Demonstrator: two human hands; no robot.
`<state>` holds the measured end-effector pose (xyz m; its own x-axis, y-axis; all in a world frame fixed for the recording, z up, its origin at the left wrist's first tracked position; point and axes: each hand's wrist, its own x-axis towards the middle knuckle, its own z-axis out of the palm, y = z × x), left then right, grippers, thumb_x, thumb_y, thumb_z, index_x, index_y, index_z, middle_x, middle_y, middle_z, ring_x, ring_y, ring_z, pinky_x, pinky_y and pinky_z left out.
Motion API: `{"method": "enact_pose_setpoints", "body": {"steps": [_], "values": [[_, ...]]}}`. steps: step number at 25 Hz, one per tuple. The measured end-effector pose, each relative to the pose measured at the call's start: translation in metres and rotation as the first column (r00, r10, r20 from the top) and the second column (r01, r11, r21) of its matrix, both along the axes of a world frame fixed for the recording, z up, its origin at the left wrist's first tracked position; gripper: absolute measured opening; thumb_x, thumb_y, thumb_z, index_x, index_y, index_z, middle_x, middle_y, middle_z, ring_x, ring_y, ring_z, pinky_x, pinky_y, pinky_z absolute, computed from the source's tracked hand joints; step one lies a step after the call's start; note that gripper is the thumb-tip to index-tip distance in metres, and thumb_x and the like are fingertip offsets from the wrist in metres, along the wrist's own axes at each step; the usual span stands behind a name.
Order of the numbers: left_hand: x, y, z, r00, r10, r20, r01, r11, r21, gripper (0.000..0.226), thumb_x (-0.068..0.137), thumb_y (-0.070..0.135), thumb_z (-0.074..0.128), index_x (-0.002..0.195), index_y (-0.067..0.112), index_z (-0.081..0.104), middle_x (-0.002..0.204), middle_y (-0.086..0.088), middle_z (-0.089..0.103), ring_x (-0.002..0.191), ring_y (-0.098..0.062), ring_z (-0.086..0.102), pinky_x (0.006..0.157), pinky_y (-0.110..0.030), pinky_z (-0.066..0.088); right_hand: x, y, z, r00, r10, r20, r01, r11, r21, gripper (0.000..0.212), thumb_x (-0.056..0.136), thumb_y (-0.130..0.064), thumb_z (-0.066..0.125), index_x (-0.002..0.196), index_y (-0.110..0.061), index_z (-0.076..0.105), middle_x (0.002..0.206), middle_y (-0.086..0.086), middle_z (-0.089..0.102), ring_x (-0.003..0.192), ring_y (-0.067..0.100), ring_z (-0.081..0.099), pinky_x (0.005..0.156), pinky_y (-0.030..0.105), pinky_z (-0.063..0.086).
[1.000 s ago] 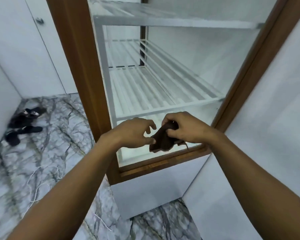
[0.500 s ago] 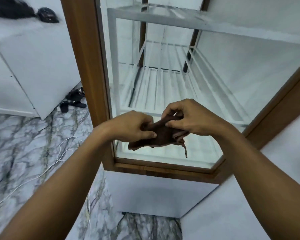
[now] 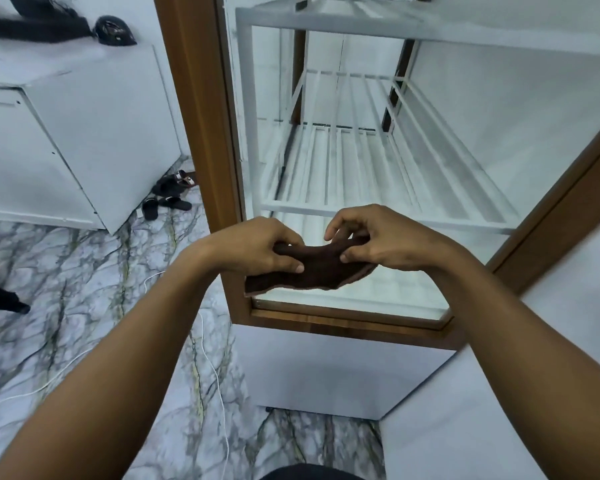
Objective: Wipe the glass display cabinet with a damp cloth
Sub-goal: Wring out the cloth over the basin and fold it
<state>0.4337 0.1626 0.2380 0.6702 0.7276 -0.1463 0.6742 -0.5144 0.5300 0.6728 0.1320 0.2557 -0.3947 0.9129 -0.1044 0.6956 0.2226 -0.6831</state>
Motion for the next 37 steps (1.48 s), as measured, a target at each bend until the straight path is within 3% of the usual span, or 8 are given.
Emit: {"method": "enact_pose_setpoints", "body": {"steps": [10, 13, 15, 23, 26, 30, 35, 37], "values": [[-0.03, 0.0, -0.011, 0.983, -0.152, 0.103, 0.167, 0.975, -0.149, 0.024, 0.079, 0.033, 0.068, 0.078, 0.019, 0.048, 0.068, 0.008, 0.05, 0.061, -0.009, 0.048, 0.061, -0.028, 0.039, -0.043, -0.02, -0.006, 0.994, -0.086, -0.069, 0.082, 0.995, -0.056, 0.035, 0.088, 0.008, 0.065, 0.106, -0.023, 0.063, 0.093, -0.003, 0.07, 0.079, 0.01, 0.069, 0.073, 0.032, 0.058], [-0.035, 0.0, -0.015, 0.966, -0.172, 0.194, 0.205, 0.965, -0.165, 0.032, 0.086, 0.021, 0.077, 0.081, 0.017, 0.045, 0.062, 0.017, 0.047, 0.057, -0.004, 0.044, 0.056, -0.019, 0.036, -0.048, -0.026, -0.013, 0.991, -0.125, -0.038, 0.122, 0.99, -0.071, 0.032, 0.088, 0.007, 0.064, 0.102, -0.023, 0.061, 0.09, 0.007, 0.075, 0.084, 0.027, 0.073, 0.085, 0.05, 0.059], [-0.036, -0.001, -0.017, 0.961, -0.149, 0.235, 0.191, 0.967, -0.168, 0.032, 0.086, 0.024, 0.078, 0.088, 0.015, 0.047, 0.062, 0.019, 0.051, 0.056, -0.001, 0.046, 0.054, -0.016, 0.039, -0.049, -0.029, -0.016, 0.99, -0.132, -0.048, 0.128, 0.989, -0.071, 0.031, 0.089, 0.007, 0.063, 0.1, -0.022, 0.059, 0.089, 0.01, 0.075, 0.081, 0.027, 0.074, 0.082, 0.046, 0.061], [-0.031, -0.008, -0.017, 0.977, -0.067, 0.204, 0.084, 0.993, -0.078, 0.051, 0.081, 0.023, 0.082, 0.121, 0.026, 0.051, 0.089, 0.007, 0.064, 0.074, -0.005, 0.063, 0.066, -0.016, 0.047, -0.029, -0.031, -0.015, 0.975, -0.076, -0.211, 0.038, 0.984, -0.176, 0.049, 0.088, 0.018, 0.053, 0.118, -0.021, 0.056, 0.086, 0.005, 0.065, 0.077, 0.022, 0.067, 0.084, 0.044, 0.06], [-0.027, -0.008, -0.013, 0.984, -0.074, 0.16, 0.095, 0.987, -0.126, 0.028, 0.086, 0.03, 0.078, 0.108, 0.024, 0.062, 0.087, 0.007, 0.065, 0.073, -0.005, 0.062, 0.067, -0.023, 0.048, -0.023, -0.031, -0.013, 0.979, -0.045, -0.201, 0.003, 0.979, -0.204, 0.055, 0.086, 0.017, 0.052, 0.122, -0.024, 0.054, 0.086, 0.004, 0.063, 0.077, 0.026, 0.069, 0.083, 0.047, 0.06], [-0.027, -0.012, -0.009, 0.944, -0.13, 0.305, 0.175, 0.977, -0.126, 0.005, 0.096, 0.014, 0.065, 0.098, 0.017, 0.061, 0.085, 0.007, 0.062, 0.078, -0.007, 0.057, 0.071, -0.021, 0.045, -0.02, -0.028, -0.006, 0.992, -0.02, -0.127, -0.002, 0.985, -0.17, 0.048, 0.087, 0.011, 0.065, 0.12, -0.023, 0.061, 0.092, 0.004, 0.072, 0.082, 0.018, 0.07, 0.078, 0.035, 0.055], [-0.024, -0.018, -0.003, 0.86, -0.144, 0.49, 0.251, 0.955, -0.16, 0.014, 0.091, 0.002, 0.057, 0.102, 0.009, 0.062, 0.102, -0.022, 0.061, 0.094, -0.035, 0.058, 0.084, -0.036, 0.045, -0.026, -0.022, 0.001, 0.98, 0.001, -0.198, -0.031, 0.988, -0.149, 0.036, 0.082, 0.013, 0.073, 0.106, -0.013, 0.067, 0.088, 0.01, 0.076, 0.086, 0.031, 0.076, 0.089, 0.048, 0.061], [-0.022, -0.021, 0.005, 0.82, -0.131, 0.557, 0.266, 0.949, -0.17, 0.02, 0.089, -0.002, 0.056, 0.098, 0.014, 0.065, 0.113, -0.014, 0.054, 0.101, -0.026, 0.057, 0.088, -0.029, 0.046, -0.029, -0.02, 0.005, 0.97, 0.011, -0.244, -0.048, 0.988, -0.146, 0.048, 0.08, 0.012, 0.076, 0.112, -0.022, 0.065, 0.085, 0.005, 0.074, 0.089, 0.028, 0.075, 0.089, 0.046, 0.061]]}}
